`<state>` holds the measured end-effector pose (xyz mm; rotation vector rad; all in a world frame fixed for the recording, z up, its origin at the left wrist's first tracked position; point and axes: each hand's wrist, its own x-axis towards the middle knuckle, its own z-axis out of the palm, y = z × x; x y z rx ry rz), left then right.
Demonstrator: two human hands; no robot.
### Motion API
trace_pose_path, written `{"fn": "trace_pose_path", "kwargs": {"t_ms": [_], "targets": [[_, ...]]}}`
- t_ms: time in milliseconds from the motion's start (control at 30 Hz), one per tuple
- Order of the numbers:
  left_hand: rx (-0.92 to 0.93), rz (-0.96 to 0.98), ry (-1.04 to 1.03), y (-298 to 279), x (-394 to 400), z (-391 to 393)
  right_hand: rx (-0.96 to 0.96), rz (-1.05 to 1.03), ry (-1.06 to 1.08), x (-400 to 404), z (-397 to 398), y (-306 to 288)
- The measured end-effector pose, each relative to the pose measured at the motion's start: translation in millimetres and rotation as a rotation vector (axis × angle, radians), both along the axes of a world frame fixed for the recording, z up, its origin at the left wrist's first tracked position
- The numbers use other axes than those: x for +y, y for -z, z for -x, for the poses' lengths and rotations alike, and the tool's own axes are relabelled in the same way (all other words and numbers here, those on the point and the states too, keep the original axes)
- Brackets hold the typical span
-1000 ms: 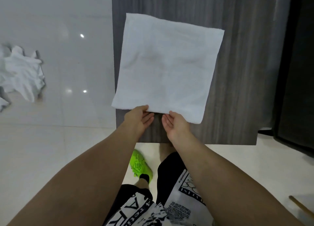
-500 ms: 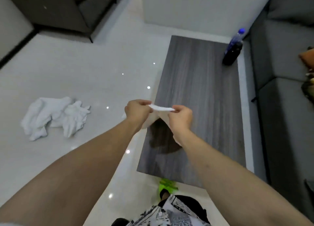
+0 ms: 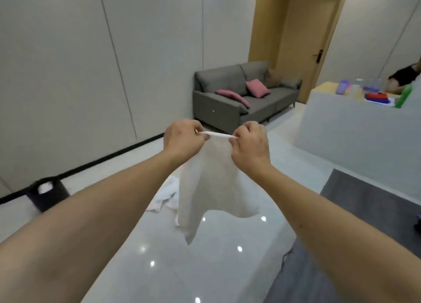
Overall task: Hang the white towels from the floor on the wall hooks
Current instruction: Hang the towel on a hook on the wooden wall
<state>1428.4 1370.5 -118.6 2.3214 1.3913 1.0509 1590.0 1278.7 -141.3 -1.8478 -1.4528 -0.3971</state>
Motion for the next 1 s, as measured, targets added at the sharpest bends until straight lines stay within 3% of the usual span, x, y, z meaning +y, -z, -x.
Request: {"fn": "trace_pose_path", "kwargs": {"t_ms": [67, 233, 400, 667, 1000], "targets": [[-0.024, -0.036, -0.072, -22.6, 16.1, 58.0, -0.063, -0.03, -0.138, 30.3, 46.2, -26.2], [-0.188, 0.003, -0.218, -53.0, 42.4, 203.6, 0.035, -0.053, -0.491, 98.9, 174.1, -70.7], [-0.229, -0.107, -0.443, -68.8, 46.4, 357.3, 0.068, -0.064, -0.812, 161.1, 321.5, -93.0], [-0.181, -0.198, -0.841, -99.0, 39.8, 577.2, 0.352, 0.087, -1.328, 244.0, 571.2, -115.6], [-0.086, -0.217, -1.299, -142.2, -4.7, 768.3, 0.381, 0.212, -1.809, 274.1, 829.6, -152.5]]}}
